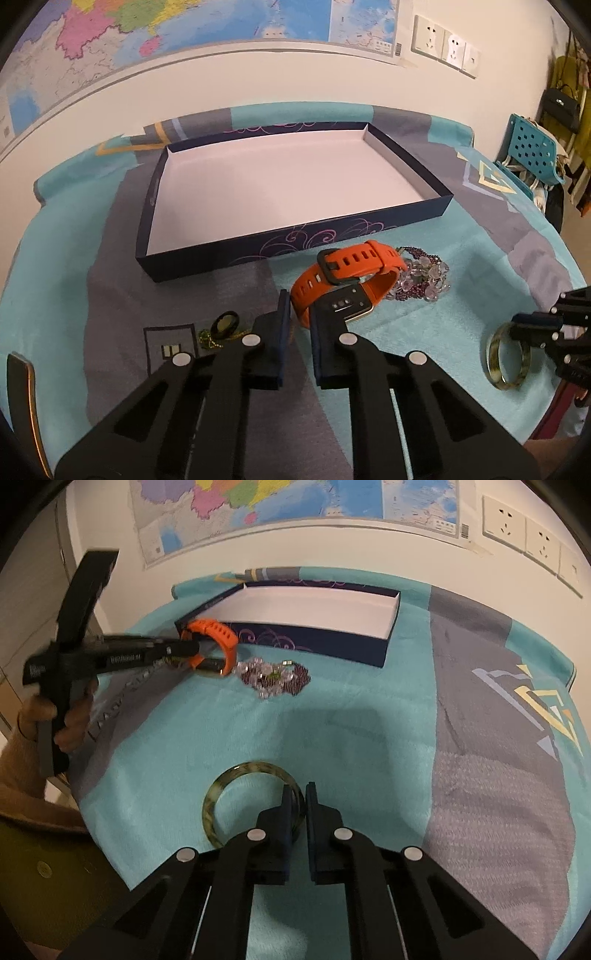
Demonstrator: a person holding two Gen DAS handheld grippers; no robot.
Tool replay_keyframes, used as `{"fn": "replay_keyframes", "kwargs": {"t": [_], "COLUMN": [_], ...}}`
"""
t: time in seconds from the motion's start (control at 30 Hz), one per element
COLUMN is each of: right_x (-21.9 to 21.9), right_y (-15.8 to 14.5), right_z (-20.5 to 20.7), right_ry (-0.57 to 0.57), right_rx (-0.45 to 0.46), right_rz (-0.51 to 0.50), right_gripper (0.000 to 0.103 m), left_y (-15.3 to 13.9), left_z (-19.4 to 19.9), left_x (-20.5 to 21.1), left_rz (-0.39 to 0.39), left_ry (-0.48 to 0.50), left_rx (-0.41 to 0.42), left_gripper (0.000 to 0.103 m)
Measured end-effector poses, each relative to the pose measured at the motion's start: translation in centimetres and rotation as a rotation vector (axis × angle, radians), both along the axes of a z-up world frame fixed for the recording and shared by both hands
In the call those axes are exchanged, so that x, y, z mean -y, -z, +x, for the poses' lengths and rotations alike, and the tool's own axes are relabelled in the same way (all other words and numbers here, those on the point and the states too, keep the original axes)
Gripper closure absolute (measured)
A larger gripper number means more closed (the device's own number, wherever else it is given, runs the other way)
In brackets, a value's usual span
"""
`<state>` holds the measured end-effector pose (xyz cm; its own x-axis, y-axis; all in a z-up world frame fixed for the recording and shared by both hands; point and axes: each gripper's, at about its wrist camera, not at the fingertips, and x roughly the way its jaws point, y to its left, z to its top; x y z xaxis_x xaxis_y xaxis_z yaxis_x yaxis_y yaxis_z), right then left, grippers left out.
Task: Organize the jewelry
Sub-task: 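Close the left gripper on the orange watch band while the right holds the bangle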
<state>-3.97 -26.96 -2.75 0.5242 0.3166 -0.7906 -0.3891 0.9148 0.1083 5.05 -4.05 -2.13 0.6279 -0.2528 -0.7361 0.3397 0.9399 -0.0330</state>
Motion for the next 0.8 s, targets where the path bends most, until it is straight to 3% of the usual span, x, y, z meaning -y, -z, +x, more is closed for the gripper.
{"fn": "replay_keyframes", "kwargs": {"t": [0.13,0.3,0.4,0.47,0.6,0.67,0.7,0.8], "right_x": [0.5,0.3,0.0,-0.2,-0.6,-0.8,-0.9,-0.9], "right_y": [-0.7,-1.0,-0.4,-0.2,0.2,0.6,0.6,0.5], "right_z": [0.7,1.6,2.2,2.2,2.4,2.3,2.3,2.4], "right_ry": [0.018,0.016,0.015,0.013,0.009,0.0,-0.004,-0.011], "right_rx": [0.011,0.019,0.0,0.0,-0.004,-0.002,0.003,0.005], "right_rz": [0.049,0.06,0.045,0.025,-0.019,-0.031,-0.032,-0.027], "right_gripper": [0.097,0.097,0.097,0.096,0.086,0.09,0.097,0.098], "left_y": [-0.2,-0.5,-0.6,-0.4,0.1,0.3,0.3,0.0], "left_z": [0.2,0.2,0.4,0.7,1.2,1.3,1.3,1.3], "left_x": [0.0,0.5,0.8,0.9,1.0,0.9,0.9,0.8], "left_rz": [-0.012,0.03,0.057,0.062,0.068,0.061,0.053,0.033], "left_ry": [0.021,0.048,0.068,0.079,0.08,0.074,0.077,0.079], "left_rx": [-0.005,0.023,0.049,0.038,0.005,-0.007,-0.008,-0.018], "left_gripper": [0.093,0.089,0.075,0.078,0.095,0.096,0.096,0.097]}}
